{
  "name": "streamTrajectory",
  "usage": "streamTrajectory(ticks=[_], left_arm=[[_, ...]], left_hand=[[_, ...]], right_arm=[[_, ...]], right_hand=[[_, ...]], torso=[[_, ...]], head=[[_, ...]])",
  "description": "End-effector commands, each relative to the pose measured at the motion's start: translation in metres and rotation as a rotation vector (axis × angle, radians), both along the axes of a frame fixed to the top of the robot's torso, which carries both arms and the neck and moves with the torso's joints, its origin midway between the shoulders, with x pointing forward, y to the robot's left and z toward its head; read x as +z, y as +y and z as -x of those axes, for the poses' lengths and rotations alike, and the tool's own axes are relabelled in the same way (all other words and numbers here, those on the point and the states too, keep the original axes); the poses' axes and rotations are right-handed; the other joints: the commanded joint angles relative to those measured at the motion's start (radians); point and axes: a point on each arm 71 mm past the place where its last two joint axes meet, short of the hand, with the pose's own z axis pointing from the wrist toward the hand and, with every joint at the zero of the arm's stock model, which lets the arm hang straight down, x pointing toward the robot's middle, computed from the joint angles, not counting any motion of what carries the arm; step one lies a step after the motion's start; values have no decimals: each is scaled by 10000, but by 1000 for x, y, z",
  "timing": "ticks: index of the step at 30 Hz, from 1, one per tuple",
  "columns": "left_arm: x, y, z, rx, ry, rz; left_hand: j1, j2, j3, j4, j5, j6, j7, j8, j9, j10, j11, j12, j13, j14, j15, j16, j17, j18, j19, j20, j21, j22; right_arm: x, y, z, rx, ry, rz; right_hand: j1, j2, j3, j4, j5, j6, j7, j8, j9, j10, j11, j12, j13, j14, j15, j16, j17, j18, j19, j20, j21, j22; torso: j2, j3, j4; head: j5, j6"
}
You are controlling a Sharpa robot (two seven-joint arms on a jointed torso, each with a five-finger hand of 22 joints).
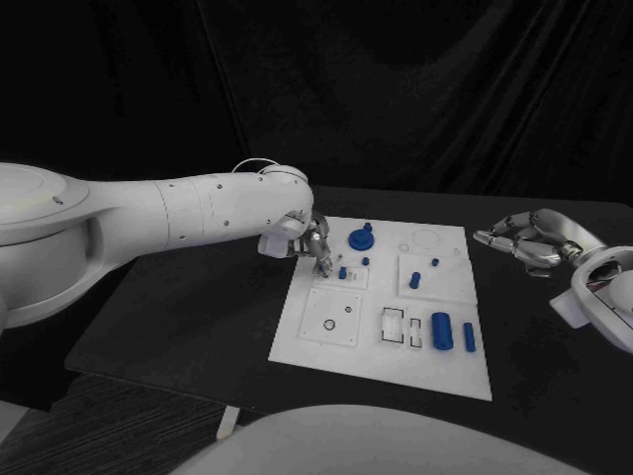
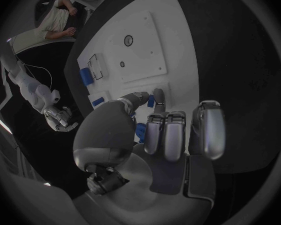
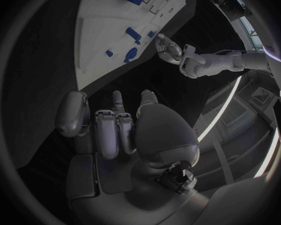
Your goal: Assemble the parts on the task board
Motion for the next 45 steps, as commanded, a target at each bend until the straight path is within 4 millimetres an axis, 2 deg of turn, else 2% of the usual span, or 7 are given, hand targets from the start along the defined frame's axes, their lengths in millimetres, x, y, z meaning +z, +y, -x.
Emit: streamTrajectory(ticks=[1,10,45], left_arm=[[0,-1,0,-102,511,-141],[0,-1,-4,40,400,-194],[-2,-8,-5,-159,652,-337]], left_hand=[[108,-96,922,-144,101,150,-168,-210,-166,1096,-7,25,2575,1107,-23,139,2656,-44,-123,-38,-78,2013],[94,-84,938,-142,71,154,-161,-227,-185,1096,-3,25,2575,1107,-21,139,2656,-43,-123,-36,-81,2012],[28,-135,954,-207,-59,172,-156,-305,-271,1096,10,25,2575,1107,-5,139,2656,-27,-159,-22,-157,1990]], right_arm=[[-2,0,1,-43,128,90],[-2,0,1,-34,141,92],[-4,2,1,31,335,165]], right_hand=[[370,236,55,-2,174,11,-16,-42,-90,519,39,-188,1682,763,0,-79,1311,-65,-129,9,-215,1529],[388,242,66,-6,174,12,-16,-43,-92,519,41,-188,1682,762,1,-81,1306,-60,-136,10,-238,1523],[488,244,114,-27,166,10,-9,-50,-107,483,52,-219,1628,746,9,-119,1240,-42,-171,16,-343,1495]], torso=[[7,-7,-8],[-3,7,-4],[-6,7,-3]], head=[[7,0],[34,0],[92,0]])
